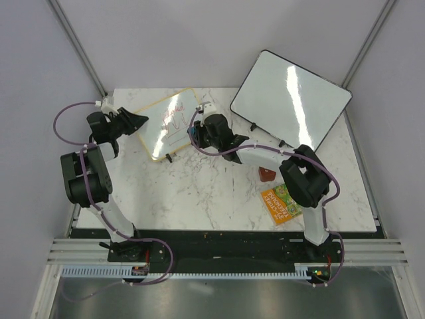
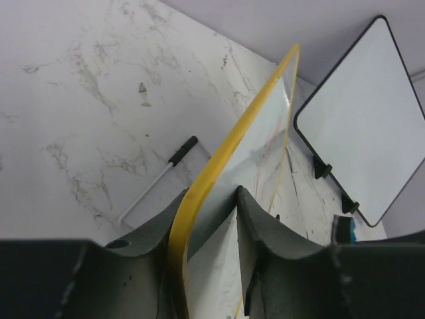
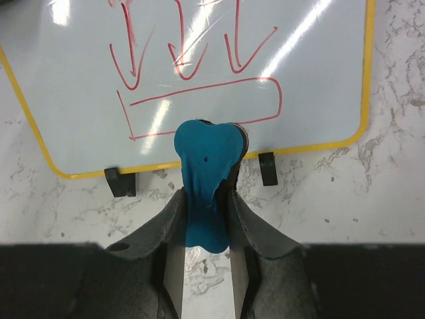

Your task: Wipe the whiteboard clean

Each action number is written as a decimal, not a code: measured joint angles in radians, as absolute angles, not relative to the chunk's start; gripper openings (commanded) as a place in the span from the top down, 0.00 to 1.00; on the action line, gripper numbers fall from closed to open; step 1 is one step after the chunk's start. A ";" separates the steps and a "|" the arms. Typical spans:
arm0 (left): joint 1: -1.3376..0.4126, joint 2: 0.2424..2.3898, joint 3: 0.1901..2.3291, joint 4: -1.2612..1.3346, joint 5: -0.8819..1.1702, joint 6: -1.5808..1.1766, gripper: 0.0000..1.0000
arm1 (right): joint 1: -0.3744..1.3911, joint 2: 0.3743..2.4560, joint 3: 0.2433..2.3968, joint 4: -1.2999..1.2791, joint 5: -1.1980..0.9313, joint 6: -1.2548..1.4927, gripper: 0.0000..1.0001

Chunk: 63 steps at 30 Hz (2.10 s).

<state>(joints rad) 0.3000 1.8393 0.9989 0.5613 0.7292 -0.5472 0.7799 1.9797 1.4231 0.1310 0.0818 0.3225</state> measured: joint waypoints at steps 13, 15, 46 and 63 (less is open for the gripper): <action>0.296 1.838 1.008 0.606 0.833 -0.587 0.91 | 0.762 2.161 1.542 0.265 0.103 0.370 0.90; 0.297 1.838 1.008 0.602 0.836 -0.580 0.98 | 0.752 2.177 1.544 0.295 0.102 0.381 0.92; 0.313 1.831 1.002 0.525 0.878 -0.507 0.98 | 0.915 2.429 2.012 0.074 -0.020 0.263 1.00; 0.302 1.809 0.981 0.504 0.860 -0.484 0.98 | 0.654 2.436 1.969 0.072 -0.054 0.445 1.00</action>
<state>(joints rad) 0.3023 1.8091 0.9813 0.5037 0.8600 -0.4839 0.6544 2.4359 1.9694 0.0719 -0.0540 0.4450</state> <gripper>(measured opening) 0.242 0.330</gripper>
